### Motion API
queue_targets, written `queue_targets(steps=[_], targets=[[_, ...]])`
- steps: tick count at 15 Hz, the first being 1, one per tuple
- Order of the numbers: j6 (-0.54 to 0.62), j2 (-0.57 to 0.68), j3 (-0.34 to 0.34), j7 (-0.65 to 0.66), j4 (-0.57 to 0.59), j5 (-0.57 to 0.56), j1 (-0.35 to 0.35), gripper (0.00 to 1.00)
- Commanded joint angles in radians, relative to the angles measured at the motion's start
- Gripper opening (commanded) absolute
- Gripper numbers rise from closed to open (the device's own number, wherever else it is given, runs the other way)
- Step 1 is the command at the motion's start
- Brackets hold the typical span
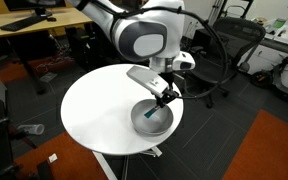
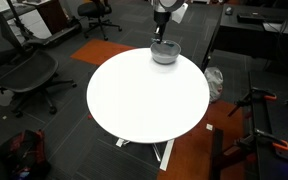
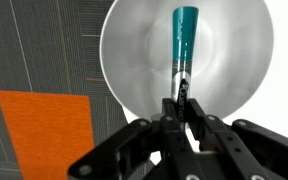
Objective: Remove the marker from the bowl and put it on the table
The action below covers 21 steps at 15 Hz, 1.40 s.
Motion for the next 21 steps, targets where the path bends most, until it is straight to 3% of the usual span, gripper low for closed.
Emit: queue_targets(steps=[1,5,11,21], targets=[[-0.002,-0.150,-0.019,-0.002,-0.125,-0.042,0.042,0.05],[0.067,-0.253,-0.008,-0.009,-0.237,-0.092,0.091,0.05],[0.170,-0.334,0.066,-0.066,-0.381,-0.102,0.166,0.05],[0.275,-0.227,0.177,-0.268,-0.427,-0.031,0.137,0.05]])
